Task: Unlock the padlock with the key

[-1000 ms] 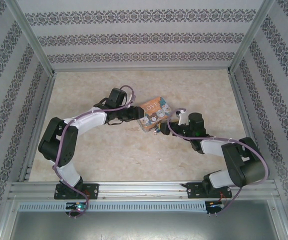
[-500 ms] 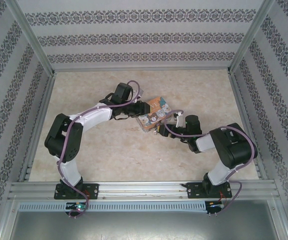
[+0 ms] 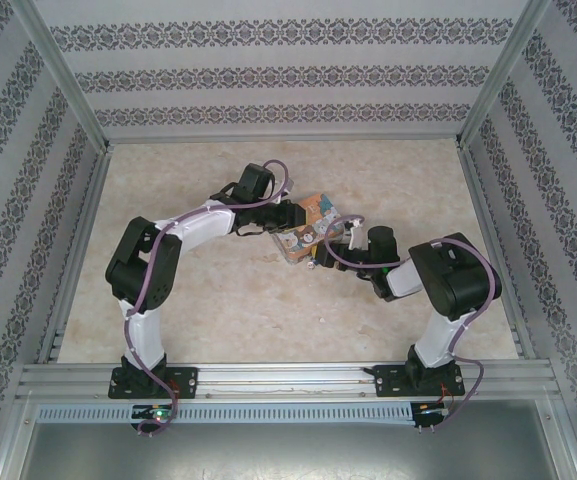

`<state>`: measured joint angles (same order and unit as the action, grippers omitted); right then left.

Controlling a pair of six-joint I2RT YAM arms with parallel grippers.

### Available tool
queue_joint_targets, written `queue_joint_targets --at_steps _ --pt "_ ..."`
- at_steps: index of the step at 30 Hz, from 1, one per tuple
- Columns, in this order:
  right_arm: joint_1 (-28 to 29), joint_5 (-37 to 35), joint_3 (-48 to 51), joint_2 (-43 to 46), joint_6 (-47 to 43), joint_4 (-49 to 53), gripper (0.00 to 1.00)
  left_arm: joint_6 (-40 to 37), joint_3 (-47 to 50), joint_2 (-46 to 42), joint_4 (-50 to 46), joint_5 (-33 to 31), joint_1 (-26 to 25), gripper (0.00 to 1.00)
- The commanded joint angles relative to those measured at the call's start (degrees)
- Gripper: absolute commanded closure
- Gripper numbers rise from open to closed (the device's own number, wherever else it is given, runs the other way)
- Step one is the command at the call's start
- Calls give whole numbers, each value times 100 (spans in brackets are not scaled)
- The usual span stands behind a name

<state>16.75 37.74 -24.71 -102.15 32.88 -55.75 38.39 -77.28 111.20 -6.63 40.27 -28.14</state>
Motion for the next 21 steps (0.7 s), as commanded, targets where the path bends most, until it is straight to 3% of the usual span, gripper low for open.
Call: queue_joint_targets --at_steps 1,21 --pt "78 256 -121 -81 16 -217 35 -170 -121 182 -232 -53 -52 72" --pt "155 428 38 107 -10 -148 46 -374 -199 288 -518 -270 -45 73"
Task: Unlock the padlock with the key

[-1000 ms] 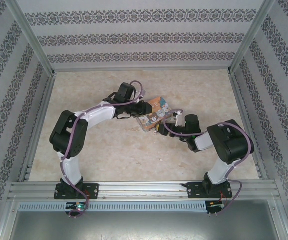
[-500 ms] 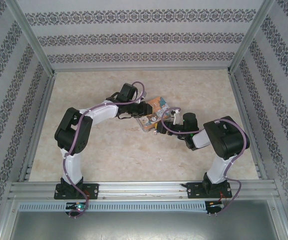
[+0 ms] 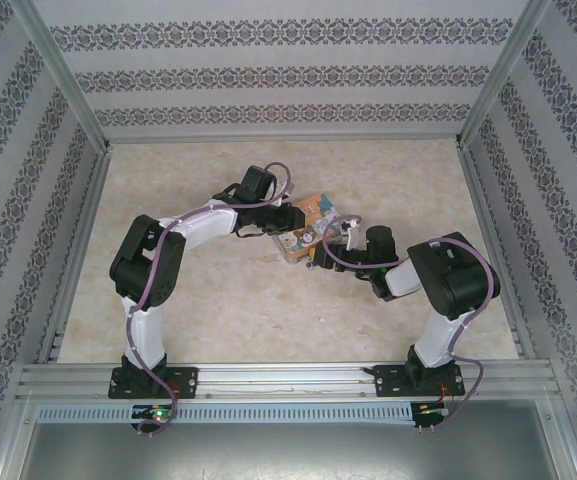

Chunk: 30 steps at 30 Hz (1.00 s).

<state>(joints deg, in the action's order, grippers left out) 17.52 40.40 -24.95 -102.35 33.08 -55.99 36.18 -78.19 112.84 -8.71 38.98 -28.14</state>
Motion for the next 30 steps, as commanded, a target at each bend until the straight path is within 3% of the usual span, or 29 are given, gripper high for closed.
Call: queue_joint_targets --at_steps 1,30 --pt "76 161 65 135 -38 -102 47 -163 -113 118 -322 -145 -42 73" --pt "68 -93 156 318 -162 272 77 -235 -160 107 -412 -181 -41 73"
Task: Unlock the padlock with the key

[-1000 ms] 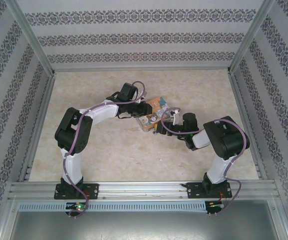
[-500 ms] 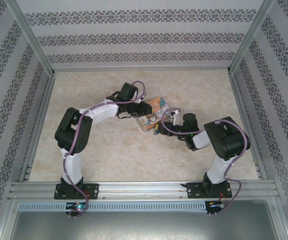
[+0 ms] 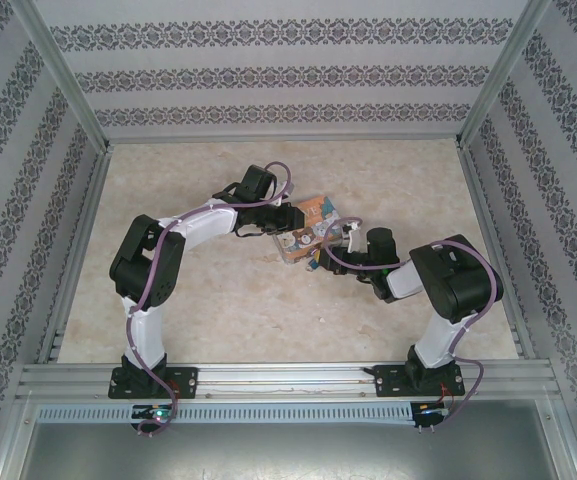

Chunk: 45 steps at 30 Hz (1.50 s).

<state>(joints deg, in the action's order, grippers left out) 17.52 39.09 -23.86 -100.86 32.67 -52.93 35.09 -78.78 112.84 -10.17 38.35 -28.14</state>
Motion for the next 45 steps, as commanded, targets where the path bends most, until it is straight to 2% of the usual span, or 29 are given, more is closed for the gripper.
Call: queue_joint_targets --at_steps 1,15,45 --pt "68 21 48 180 -128 -18 79 -125 -102 107 -274 -117 -42 73" --pt "24 -199 117 268 18 15 93 -162 -23 63 -283 -143 -35 73" --pt "-28 -586 171 636 467 -128 98 -125 284 10 -91 -97 -25 73"
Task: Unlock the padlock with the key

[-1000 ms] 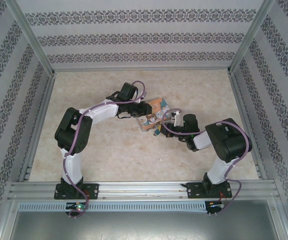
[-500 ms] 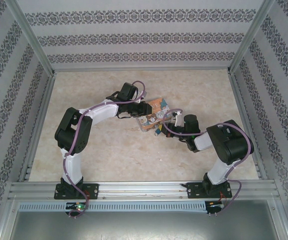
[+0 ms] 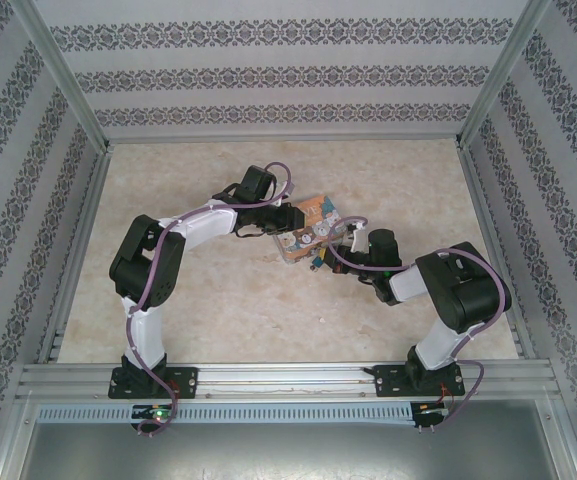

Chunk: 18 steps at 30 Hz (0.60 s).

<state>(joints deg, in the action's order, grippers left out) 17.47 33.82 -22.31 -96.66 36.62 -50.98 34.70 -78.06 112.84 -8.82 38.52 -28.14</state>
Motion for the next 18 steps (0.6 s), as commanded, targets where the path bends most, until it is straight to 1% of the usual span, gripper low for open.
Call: queue_joint_targets --at_steps 1,18 --pt "-31 -68 16 226 81 -333 98 -86 212 10 -219 -117 -25 73" --pt "-181 -86 -11 280 444 -605 100 -69 454 -40 -141 -117 -3 73"
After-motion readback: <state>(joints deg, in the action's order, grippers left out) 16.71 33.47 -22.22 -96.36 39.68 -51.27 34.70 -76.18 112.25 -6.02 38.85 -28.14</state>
